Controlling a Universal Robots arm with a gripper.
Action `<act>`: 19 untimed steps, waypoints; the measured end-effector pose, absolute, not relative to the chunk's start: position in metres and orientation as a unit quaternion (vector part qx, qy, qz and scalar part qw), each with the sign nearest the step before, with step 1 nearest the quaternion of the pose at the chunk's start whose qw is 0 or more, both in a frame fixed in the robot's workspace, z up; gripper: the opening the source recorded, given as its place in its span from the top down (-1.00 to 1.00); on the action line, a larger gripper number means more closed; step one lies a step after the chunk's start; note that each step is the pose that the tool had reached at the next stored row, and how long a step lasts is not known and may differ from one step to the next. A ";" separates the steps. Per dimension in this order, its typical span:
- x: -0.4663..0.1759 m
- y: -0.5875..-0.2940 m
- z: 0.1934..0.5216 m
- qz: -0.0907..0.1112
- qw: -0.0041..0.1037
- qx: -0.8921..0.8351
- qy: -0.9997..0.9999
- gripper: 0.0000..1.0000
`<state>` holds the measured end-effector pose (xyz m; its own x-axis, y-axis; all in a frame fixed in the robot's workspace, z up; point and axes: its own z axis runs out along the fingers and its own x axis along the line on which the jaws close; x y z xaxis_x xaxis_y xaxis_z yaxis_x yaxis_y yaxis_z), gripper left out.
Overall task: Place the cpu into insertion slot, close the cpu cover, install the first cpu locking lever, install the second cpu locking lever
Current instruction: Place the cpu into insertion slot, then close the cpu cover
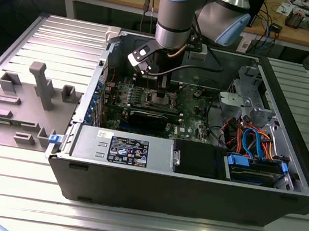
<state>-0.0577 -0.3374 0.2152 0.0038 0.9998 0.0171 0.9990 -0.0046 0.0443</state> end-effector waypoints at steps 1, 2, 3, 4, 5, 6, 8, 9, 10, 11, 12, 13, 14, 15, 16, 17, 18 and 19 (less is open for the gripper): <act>-0.058 -0.337 0.215 0.022 0.010 0.708 0.705 0.79; -0.058 -0.337 0.215 0.022 0.009 0.708 0.705 0.79; -0.058 -0.337 0.215 0.021 0.009 0.708 0.705 0.79; -0.058 -0.337 0.215 0.021 0.009 0.708 0.705 0.79; -0.057 -0.337 0.215 0.020 0.008 0.708 0.705 0.79; -0.056 -0.337 0.215 0.019 0.007 0.708 0.705 0.79; -0.056 -0.337 0.215 0.019 0.007 0.708 0.705 0.79; -0.056 -0.337 0.216 0.019 0.007 0.708 0.705 0.79; -0.056 -0.337 0.216 0.019 0.007 0.708 0.705 0.79; -0.056 -0.337 0.216 0.019 0.007 0.708 0.705 0.79; -0.056 -0.337 0.216 0.019 0.007 0.708 0.705 0.79; -0.056 -0.337 0.216 0.019 0.007 0.708 0.705 0.79; -0.056 -0.337 0.217 0.019 0.007 0.708 0.705 0.79; -0.056 -0.337 0.217 0.019 0.007 0.708 0.705 0.79; -0.056 -0.337 0.217 0.019 0.007 0.708 0.705 0.79; -0.056 -0.337 0.217 0.019 0.007 0.708 0.705 0.79; -0.056 -0.337 0.217 0.019 0.007 0.708 0.705 0.79; -0.056 -0.337 0.218 0.019 0.007 0.708 0.705 0.79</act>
